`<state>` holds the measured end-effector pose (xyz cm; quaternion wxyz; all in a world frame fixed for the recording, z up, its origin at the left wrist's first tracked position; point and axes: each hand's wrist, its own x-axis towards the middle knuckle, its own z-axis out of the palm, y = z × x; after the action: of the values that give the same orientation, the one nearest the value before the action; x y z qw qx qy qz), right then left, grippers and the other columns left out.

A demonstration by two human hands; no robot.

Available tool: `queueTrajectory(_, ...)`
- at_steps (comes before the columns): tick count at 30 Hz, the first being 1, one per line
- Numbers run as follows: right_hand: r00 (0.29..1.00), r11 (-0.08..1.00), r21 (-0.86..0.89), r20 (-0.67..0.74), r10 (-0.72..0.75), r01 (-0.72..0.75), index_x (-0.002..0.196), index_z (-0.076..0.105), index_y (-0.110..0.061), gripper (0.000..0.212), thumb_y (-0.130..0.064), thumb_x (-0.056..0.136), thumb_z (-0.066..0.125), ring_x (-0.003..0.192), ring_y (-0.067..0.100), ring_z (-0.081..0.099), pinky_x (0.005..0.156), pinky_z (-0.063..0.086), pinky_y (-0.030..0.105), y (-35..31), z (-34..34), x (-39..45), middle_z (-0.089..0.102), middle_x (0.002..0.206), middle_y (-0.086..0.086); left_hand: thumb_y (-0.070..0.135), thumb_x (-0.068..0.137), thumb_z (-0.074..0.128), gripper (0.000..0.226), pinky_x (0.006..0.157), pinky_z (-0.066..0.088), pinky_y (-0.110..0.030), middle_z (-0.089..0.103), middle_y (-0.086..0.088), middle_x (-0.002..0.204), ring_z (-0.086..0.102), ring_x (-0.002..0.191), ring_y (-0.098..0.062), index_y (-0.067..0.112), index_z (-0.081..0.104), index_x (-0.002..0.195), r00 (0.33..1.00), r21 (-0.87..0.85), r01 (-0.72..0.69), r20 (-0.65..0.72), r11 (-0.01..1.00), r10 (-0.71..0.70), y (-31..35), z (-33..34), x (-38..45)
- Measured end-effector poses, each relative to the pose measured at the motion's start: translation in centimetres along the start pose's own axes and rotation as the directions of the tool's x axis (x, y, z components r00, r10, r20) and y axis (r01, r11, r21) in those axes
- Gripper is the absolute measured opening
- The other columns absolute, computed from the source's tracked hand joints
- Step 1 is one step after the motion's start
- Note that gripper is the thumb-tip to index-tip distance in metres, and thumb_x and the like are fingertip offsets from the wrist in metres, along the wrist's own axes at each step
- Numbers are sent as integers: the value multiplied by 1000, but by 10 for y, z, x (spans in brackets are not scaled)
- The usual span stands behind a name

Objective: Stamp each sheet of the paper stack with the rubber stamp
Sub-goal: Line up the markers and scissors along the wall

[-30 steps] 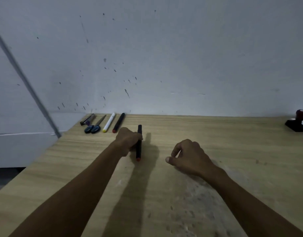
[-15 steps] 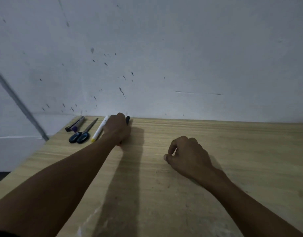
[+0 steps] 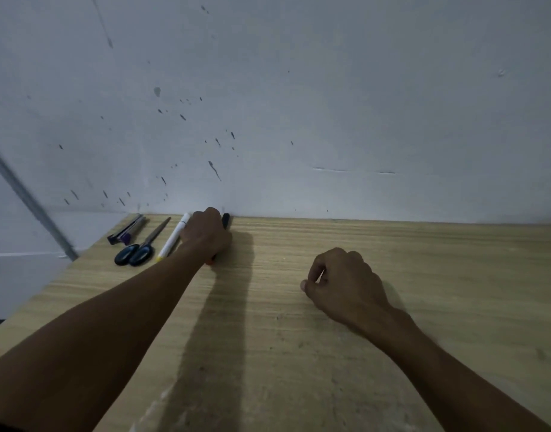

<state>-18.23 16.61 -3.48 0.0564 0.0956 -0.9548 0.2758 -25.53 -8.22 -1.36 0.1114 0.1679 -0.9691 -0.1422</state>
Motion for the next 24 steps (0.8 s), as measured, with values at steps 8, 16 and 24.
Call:
queueTrajectory(8,1000,1000,-11,-15,-2,2,86,63,-29,21,-47,79,71,80,13,59,67,40,26,-1,-18,-12,60,92,-6,22,79,60,18,68,51,-36,60,-13,91,60,83,-32,12,45,78,999,-11,-42,-12,999,42,5,-9,-18)
queueTrajectory(16,997,999,-37,-61,38,-41,86,61,-29,20,-45,79,70,89,17,55,67,34,29,16,-58,-48,57,95,-6,27,84,68,34,76,40,-27,59,-9,106,61,82,-23,8,64,112,920,-270,-368,-245,890,306,41,-18,-84)
queueTrajectory(24,978,988,-51,-159,136,-146,83,62,-28,17,-41,78,71,85,17,57,64,34,28,72,-111,-113,57,92,-6,15,82,71,13,66,49,-28,66,-1,84,62,58,-16,10,71,94,782,-404,-622,-366,670,505,118,-26,-193)
